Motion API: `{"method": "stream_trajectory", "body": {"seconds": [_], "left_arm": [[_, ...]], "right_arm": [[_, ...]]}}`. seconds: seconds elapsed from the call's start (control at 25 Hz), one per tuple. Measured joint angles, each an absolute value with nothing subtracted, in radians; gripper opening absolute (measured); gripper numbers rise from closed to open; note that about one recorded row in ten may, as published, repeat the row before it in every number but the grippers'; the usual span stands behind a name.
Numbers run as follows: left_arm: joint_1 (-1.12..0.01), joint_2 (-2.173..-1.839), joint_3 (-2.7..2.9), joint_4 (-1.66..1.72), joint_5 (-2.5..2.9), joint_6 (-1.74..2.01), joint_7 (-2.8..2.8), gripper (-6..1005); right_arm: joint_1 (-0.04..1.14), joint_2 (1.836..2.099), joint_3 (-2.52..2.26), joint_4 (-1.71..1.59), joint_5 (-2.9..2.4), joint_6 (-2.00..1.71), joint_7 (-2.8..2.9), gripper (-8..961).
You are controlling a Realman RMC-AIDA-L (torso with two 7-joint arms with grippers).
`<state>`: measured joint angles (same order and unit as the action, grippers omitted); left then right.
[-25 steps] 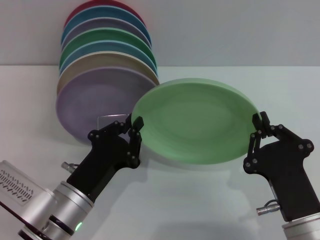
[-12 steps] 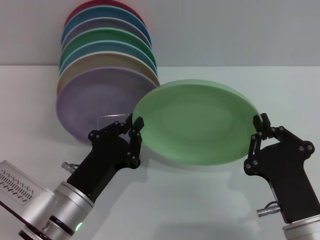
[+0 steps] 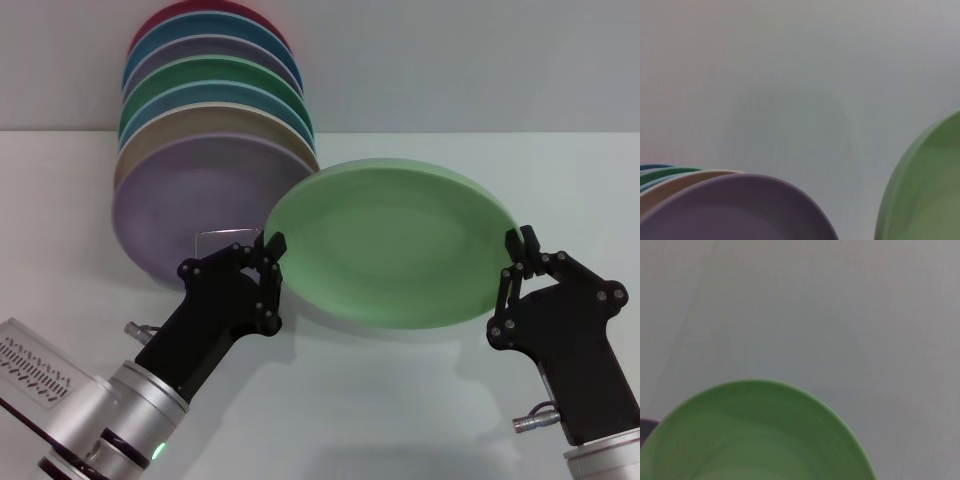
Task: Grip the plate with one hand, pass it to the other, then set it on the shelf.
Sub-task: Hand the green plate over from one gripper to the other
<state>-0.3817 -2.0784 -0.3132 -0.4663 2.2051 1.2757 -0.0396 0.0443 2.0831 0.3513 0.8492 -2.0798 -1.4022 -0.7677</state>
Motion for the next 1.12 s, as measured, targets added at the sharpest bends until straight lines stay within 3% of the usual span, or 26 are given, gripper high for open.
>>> {"method": "stream_trajectory", "body": {"seconds": [0.6,1.12], "left_arm": [[-0.374,-2.078,-0.327,-0.466,2.203,1.279,-0.037,40],[-0.356,-2.078,-0.383,-0.473,2.201,1.280,-0.022,36]], "right_arm": [[0.056,2.081,0.344,0.844,-2.084,-1.396,-0.759,32],[0.051,2.077,0.314,0.844,-2.088,-1.427,-0.741,260]]}}
